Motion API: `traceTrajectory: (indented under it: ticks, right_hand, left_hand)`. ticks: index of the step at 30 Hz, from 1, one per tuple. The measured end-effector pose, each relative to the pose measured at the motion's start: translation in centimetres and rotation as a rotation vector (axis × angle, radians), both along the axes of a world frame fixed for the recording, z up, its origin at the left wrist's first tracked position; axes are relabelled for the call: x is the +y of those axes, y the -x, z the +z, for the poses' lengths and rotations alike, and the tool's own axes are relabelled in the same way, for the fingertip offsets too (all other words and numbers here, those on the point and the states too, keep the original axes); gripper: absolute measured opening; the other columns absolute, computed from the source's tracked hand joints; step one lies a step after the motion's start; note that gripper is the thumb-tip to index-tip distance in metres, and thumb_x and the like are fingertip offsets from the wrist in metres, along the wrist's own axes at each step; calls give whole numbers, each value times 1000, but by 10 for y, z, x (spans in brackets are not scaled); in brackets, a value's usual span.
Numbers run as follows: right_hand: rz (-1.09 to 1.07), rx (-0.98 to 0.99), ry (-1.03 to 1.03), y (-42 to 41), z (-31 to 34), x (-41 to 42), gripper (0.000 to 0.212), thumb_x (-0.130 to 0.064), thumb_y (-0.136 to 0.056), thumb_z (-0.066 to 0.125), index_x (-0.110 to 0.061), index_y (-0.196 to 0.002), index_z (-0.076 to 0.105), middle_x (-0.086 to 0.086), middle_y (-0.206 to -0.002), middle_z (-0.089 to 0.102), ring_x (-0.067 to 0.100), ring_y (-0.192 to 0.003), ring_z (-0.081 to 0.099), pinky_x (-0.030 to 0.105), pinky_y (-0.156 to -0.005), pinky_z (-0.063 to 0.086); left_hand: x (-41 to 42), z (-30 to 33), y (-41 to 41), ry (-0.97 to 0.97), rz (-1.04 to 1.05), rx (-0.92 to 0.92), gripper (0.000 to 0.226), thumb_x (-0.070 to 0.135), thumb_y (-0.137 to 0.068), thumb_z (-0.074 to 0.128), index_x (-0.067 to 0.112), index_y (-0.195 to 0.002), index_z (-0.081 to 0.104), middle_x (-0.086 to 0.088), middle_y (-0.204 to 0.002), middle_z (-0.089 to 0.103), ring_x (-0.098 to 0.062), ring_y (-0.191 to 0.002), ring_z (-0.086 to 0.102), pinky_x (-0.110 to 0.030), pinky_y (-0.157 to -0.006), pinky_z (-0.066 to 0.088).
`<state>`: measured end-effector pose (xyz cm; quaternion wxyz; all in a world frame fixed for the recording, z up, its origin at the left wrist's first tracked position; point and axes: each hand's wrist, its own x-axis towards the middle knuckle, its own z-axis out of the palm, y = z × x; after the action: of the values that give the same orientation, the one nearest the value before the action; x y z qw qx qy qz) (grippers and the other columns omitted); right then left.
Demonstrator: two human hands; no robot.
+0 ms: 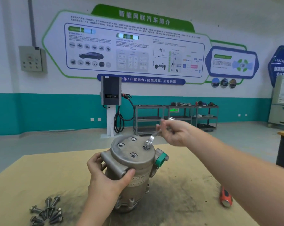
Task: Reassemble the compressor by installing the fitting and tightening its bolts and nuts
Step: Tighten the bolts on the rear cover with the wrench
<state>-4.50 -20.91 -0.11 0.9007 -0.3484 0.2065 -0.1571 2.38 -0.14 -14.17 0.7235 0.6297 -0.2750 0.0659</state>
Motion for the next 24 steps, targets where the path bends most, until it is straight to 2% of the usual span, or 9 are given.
traceTrajectory:
  ticks: [3, 6, 9, 11, 13, 16, 19, 21, 24]
  right_hand:
    - [6, -171, -46, 39, -37, 9, 13, -2, -82, 57, -2, -95, 59, 8, -63, 58, 11, -46, 56, 14, -43, 48]
    - [-214, -347, 209, 65, -73, 40, 9, -3, -85, 54, -6, -90, 60, 12, -80, 64, 16, -57, 61, 20, -45, 48]
    - [-443, -508, 885, 84, -97, 78, 17, -10, -76, 72, -26, -78, 66, 8, -89, 73, 20, -74, 69, 22, -56, 50]
    - [-466, -511, 1450, 86, -92, 92, 19, -7, -75, 73, -24, -82, 67, -2, -80, 69, 12, -71, 65, 19, -61, 49]
    - [-356, -467, 1908, 77, -70, 100, 15, -1, -73, 71, -12, -80, 67, -4, -75, 61, 4, -66, 52, 15, -61, 41]
    - [-60, -243, 2234, 43, -24, 115, 6, -12, -77, 67, -13, -83, 67, -2, -80, 61, 9, -72, 51, 23, -65, 42]
    - [66, 39, 2293, -5, 11, 126, 9, -18, -81, 66, -12, -86, 69, 1, -78, 66, 14, -69, 58, 31, -66, 52]
    - [131, 270, 2192, -40, 30, 120, 12, -12, -83, 64, -3, -90, 68, 7, -78, 69, 16, -62, 58, 33, -61, 55]
    - [313, 566, 1746, -71, 51, 85, 11, -6, -90, 59, 5, -89, 62, 9, -78, 60, 11, -54, 42, 19, -50, 36]
  left_hand:
    - [2, 0, -1, 7, -8, -32, 89, 55, -36, 93, 71, -94, 27, 35, -118, 43, 19, -107, 44, -33, -98, 42]
    - [3, 0, 1, 10, -9, -53, 90, 50, -38, 95, 73, -93, 27, 37, -117, 41, 22, -107, 44, -35, -100, 44]
    - [4, -1, 2, 1, 11, -48, 89, 34, -50, 94, 72, -93, 26, 39, -115, 40, 17, -109, 45, -42, -103, 45]
    - [4, 0, 5, -1, 23, -47, 84, 48, -42, 87, 71, -95, 26, 39, -114, 41, 19, -106, 46, -39, -100, 46]
    - [1, 2, 6, 20, 17, -33, 86, 56, -34, 83, 68, -98, 26, 33, -115, 46, 15, -101, 53, -37, -91, 49]
    - [-3, -1, 3, 27, 31, -20, 95, 53, -31, 82, 45, -111, 31, 17, -108, 56, -8, -91, 60, -47, -86, 52]
    - [-3, -1, 3, 20, 41, -10, 84, 58, -30, 78, 59, -99, 30, 47, -100, 47, 0, -97, 54, -41, -90, 48]
    - [-3, -1, 4, 20, 64, -7, 83, 57, -28, 77, 62, -95, 29, 47, -99, 43, -2, -98, 54, -41, -94, 48]
    - [-5, 2, 5, -9, 79, -12, 87, 61, -26, 73, 56, -99, 25, 55, -93, 36, -6, -102, 52, -46, -103, 44]
